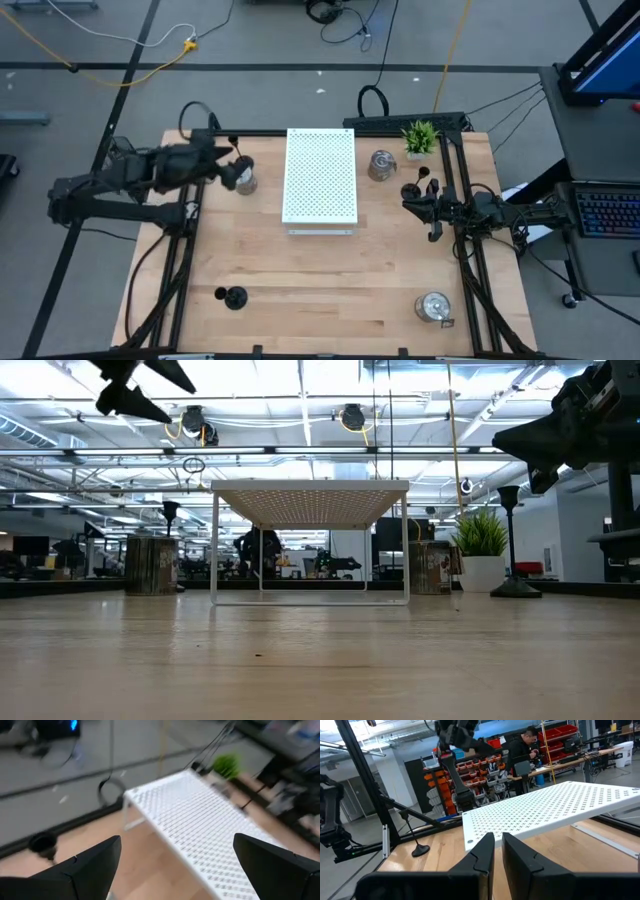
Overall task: Pick & Place candle stick holders
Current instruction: Put the top left black candle holder on the shelf
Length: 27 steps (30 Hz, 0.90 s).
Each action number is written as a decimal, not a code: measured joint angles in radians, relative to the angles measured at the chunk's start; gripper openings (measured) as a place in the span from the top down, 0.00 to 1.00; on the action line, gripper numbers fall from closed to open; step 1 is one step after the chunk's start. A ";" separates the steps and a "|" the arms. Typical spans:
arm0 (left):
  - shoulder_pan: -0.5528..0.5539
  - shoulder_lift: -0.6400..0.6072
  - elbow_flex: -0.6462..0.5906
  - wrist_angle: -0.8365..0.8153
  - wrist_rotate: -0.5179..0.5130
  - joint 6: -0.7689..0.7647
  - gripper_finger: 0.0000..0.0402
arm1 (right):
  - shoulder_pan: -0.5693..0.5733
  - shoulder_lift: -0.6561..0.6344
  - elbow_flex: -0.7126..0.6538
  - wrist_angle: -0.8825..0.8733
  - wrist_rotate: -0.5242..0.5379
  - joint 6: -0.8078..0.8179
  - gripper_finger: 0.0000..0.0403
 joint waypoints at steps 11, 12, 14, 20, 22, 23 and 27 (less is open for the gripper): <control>0.312 0.214 0.188 -0.149 0.193 0.156 0.02 | 0.000 0.000 0.000 0.000 0.000 0.011 0.93; 0.325 0.220 0.189 -0.122 0.191 0.197 0.02 | 0.000 0.000 0.000 0.000 -0.001 0.011 0.93; 0.342 0.230 0.189 -0.094 0.190 0.264 0.02 | 0.000 0.000 0.000 0.000 0.000 0.011 0.93; 0.385 0.258 0.189 -0.157 0.191 0.285 0.02 | 0.000 0.000 0.000 0.000 0.000 0.011 0.93; 0.408 0.272 0.189 -0.227 0.191 0.263 0.02 | 0.000 0.000 0.000 0.000 -0.001 0.011 0.93; 0.422 0.281 0.189 -0.268 0.190 0.249 0.02 | 0.000 0.000 0.000 0.000 -0.001 0.011 0.93; 0.476 0.312 0.189 -0.373 0.147 0.216 0.02 | 0.000 0.000 0.000 0.000 0.000 0.011 0.93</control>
